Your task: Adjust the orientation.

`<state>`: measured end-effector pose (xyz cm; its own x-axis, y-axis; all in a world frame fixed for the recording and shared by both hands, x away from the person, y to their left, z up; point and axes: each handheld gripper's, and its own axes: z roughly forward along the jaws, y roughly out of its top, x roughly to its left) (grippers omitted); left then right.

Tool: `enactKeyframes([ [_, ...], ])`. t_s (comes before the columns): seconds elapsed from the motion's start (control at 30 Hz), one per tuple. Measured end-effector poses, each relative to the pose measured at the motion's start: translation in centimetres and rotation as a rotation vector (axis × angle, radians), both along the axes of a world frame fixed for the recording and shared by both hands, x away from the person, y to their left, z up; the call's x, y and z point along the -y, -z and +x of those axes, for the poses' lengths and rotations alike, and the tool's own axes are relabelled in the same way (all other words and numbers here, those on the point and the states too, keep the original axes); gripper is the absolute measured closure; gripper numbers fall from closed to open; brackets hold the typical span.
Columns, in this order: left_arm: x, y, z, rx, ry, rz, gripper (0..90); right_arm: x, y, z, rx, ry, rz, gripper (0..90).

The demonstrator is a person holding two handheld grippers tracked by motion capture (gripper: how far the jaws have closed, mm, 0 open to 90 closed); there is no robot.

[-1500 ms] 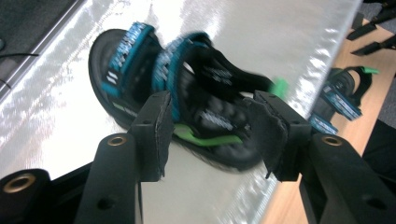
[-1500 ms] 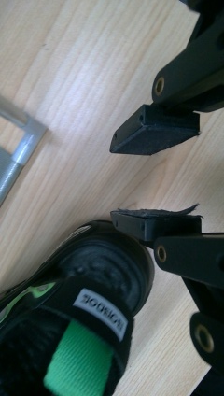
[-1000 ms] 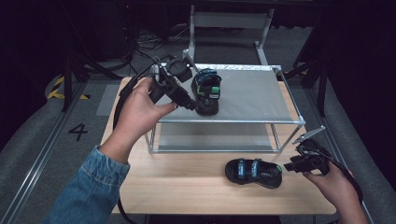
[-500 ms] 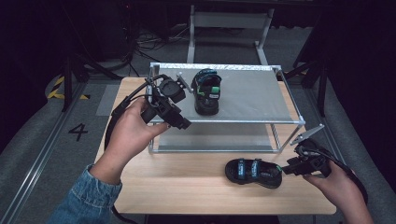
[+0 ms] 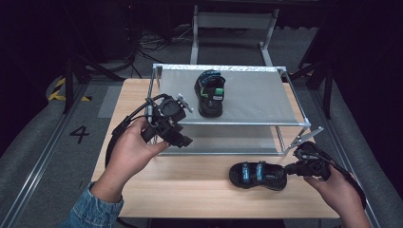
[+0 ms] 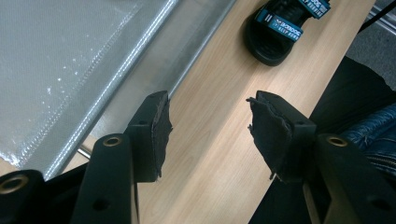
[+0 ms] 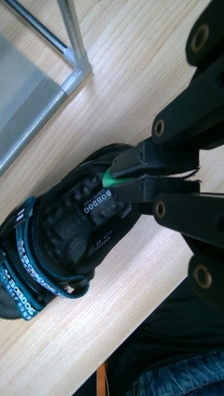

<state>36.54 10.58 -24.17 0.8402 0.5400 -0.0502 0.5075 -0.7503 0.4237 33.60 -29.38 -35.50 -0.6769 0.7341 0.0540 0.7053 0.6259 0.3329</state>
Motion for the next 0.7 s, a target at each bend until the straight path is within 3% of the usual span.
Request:
enactKeyframes([
  [0.1,-0.3,0.4,-0.2,0.033,-0.011,0.011,48.6,-0.3,-0.2,-0.3,-0.005,-0.015,0.004,86.8],
  [0.4,-1.2,2.3,-0.2,0.019,-0.042,0.016,48.6,-2.1,-1.0,-2.2,-0.032,-0.076,-0.010,86.6],
  [0.57,-1.4,3.2,-0.3,0.008,-0.038,0.016,48.6,-3.7,-0.7,-2.9,-0.058,-0.110,-0.016,86.7],
  [0.7,-1.5,3.8,-0.2,-0.005,-0.032,0.002,48.6,-5.1,-0.8,-3.4,-0.051,-0.151,-0.012,86.6],
])
